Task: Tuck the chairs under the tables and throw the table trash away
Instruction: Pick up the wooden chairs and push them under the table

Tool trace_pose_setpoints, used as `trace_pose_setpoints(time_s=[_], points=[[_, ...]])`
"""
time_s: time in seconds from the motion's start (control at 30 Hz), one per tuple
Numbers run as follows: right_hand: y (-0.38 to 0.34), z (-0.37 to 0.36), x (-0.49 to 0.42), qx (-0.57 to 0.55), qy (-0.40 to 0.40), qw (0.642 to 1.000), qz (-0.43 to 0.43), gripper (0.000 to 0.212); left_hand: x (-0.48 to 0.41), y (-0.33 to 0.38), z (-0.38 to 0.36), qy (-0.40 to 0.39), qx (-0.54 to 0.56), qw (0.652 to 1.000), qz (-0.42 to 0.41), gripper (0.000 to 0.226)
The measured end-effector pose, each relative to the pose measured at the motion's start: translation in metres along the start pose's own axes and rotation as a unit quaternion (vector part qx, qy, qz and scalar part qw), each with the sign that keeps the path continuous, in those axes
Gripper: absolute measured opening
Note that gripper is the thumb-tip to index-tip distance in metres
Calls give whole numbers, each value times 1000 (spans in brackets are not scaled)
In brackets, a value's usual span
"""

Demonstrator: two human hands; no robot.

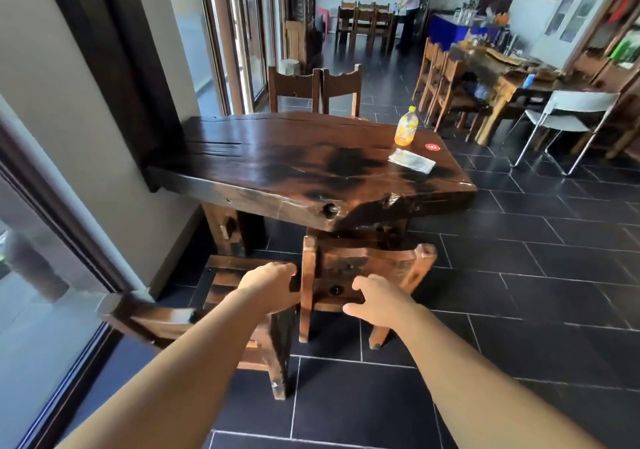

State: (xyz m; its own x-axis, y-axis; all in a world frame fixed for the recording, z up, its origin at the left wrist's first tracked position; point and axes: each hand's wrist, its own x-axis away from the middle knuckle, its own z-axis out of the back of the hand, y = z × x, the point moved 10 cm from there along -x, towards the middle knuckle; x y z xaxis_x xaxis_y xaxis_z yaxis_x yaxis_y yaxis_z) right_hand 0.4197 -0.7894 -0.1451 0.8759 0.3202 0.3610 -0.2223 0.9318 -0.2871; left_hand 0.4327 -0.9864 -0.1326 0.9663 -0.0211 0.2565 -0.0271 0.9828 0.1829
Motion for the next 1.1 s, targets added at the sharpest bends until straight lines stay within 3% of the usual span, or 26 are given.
trace_pose_setpoints(time_s=[0.2,0.53,0.73,1.1], points=[[-103,-36,-40,-7,6,1000,-10,56,0,-107,-5,-40,-58,997,-31,43],[-253,-77,-83,-27,15,999,-38,52,18,-285,2,-55,-22,996,-65,58],[-282,-112,-99,-10,0,999,-32,52,6,-318,-6,-39,9,997,-66,60],[-256,-191,-134,40,25,999,-24,52,-8,-320,-96,3,119,991,-67,60]])
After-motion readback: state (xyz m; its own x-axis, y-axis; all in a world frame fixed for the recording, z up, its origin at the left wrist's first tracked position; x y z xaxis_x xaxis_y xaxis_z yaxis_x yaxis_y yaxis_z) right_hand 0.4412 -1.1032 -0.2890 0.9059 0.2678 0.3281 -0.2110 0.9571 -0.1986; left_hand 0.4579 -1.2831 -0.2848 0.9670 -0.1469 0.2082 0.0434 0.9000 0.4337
